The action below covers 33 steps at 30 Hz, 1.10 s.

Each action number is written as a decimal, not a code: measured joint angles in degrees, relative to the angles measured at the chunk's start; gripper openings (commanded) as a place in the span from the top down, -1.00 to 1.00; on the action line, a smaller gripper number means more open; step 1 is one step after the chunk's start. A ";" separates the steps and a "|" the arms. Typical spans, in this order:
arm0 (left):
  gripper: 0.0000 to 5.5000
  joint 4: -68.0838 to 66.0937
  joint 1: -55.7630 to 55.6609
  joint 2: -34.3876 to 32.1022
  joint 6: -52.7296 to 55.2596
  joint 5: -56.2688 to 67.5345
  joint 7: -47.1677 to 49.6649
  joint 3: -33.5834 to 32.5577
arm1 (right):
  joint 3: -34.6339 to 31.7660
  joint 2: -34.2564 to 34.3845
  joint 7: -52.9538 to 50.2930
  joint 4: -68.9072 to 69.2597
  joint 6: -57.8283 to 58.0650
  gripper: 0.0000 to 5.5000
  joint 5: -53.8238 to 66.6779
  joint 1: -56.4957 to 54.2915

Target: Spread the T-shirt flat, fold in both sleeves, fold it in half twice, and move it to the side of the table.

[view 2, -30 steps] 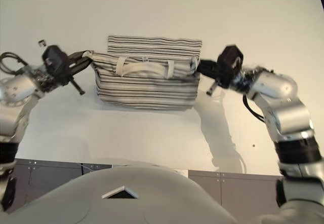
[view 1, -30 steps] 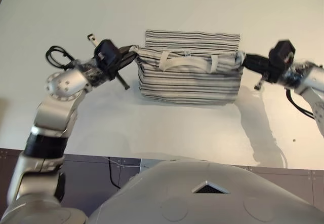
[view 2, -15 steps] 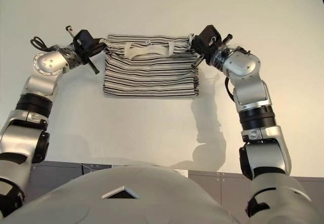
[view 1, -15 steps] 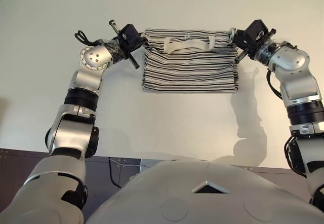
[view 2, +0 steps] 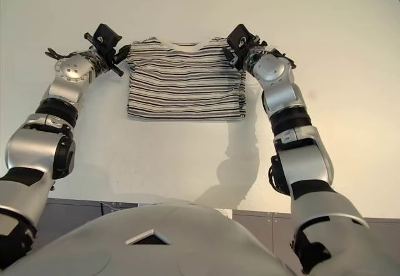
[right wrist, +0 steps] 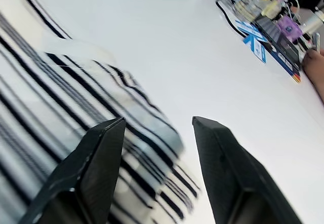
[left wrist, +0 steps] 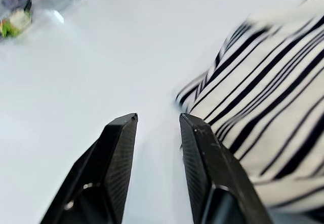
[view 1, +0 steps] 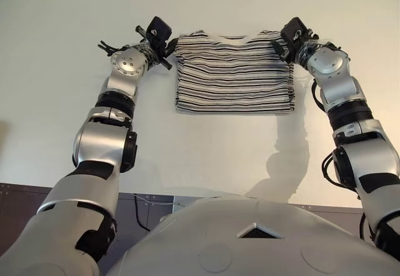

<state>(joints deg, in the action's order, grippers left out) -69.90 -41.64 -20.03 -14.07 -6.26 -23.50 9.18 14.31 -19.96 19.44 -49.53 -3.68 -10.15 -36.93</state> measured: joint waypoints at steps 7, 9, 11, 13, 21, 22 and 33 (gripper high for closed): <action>0.45 8.43 5.79 -2.54 1.59 10.55 4.27 -13.54 | 4.22 -3.14 -1.48 -8.04 -7.20 0.12 -8.38 -2.74; 0.45 18.44 11.19 -2.96 3.64 15.04 5.59 -18.25 | 5.86 -5.76 -0.05 -7.90 -9.15 0.12 -10.44 -2.50; 0.45 27.45 16.97 -2.84 6.50 16.76 7.75 -20.64 | 6.28 -8.73 1.94 -4.86 -10.15 0.12 -11.24 -0.72; 0.45 40.10 25.47 -1.53 10.28 17.67 10.79 -22.16 | 6.96 -15.73 7.99 5.31 -12.45 0.12 -11.91 5.21; 0.45 75.34 53.14 8.26 23.38 19.43 19.61 -22.74 | 7.81 -39.16 35.04 54.22 -9.85 0.12 6.08 33.11; 0.45 80.78 56.35 9.28 26.08 19.46 20.92 -22.46 | 9.09 -39.45 36.65 60.42 -7.68 0.12 5.97 35.27; 0.45 98.96 59.95 6.89 42.47 17.66 22.37 -20.80 | 3.93 -23.30 32.56 87.31 26.95 0.12 12.34 43.40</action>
<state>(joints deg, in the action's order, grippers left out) 29.07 18.31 -13.13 28.40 11.40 -1.13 -11.62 18.25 -43.26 52.00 37.78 23.27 2.19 6.48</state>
